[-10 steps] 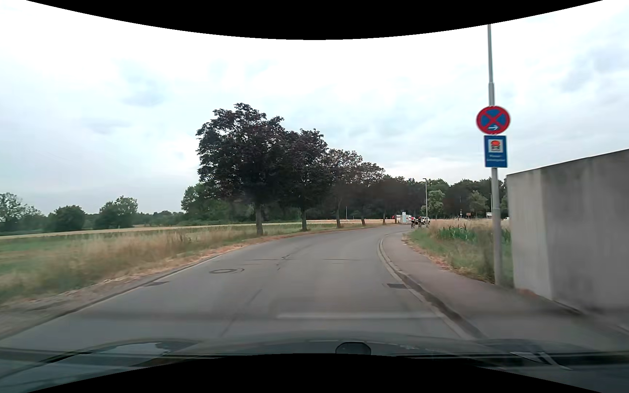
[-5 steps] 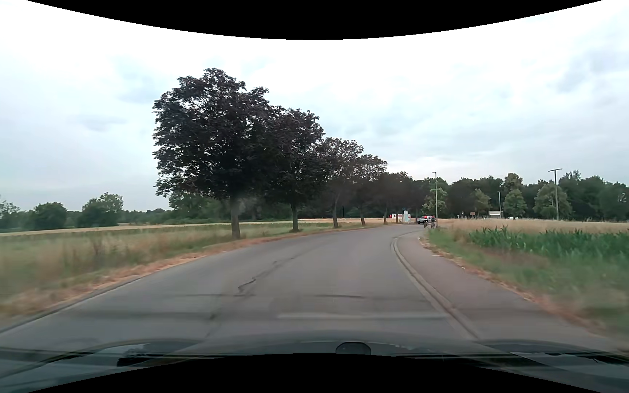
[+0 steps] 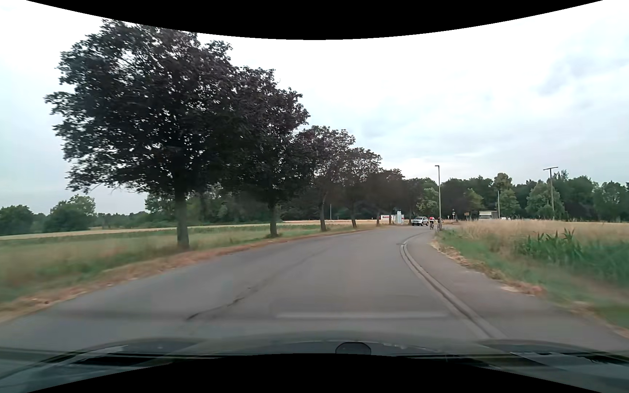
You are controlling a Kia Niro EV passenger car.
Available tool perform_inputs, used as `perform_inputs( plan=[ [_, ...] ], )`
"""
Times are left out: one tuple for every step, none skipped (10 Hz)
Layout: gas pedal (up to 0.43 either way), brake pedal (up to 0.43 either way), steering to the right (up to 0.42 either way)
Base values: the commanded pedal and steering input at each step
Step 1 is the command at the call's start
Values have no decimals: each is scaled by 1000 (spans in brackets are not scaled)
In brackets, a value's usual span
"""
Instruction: Follow the waypoints while adhering to traffic rules and regulations
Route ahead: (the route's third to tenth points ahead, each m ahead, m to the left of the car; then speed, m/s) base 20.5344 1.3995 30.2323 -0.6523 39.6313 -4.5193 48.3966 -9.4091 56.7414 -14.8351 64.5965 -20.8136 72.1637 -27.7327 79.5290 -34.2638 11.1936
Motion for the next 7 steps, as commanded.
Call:
perform_inputs(
  plan=[
    [59,0,52],
    [59,0,55],
    [59,0,58],
    [59,0,63],
    [59,0,65],
    [59,0,67],
    [59,0,70]
  ],
)
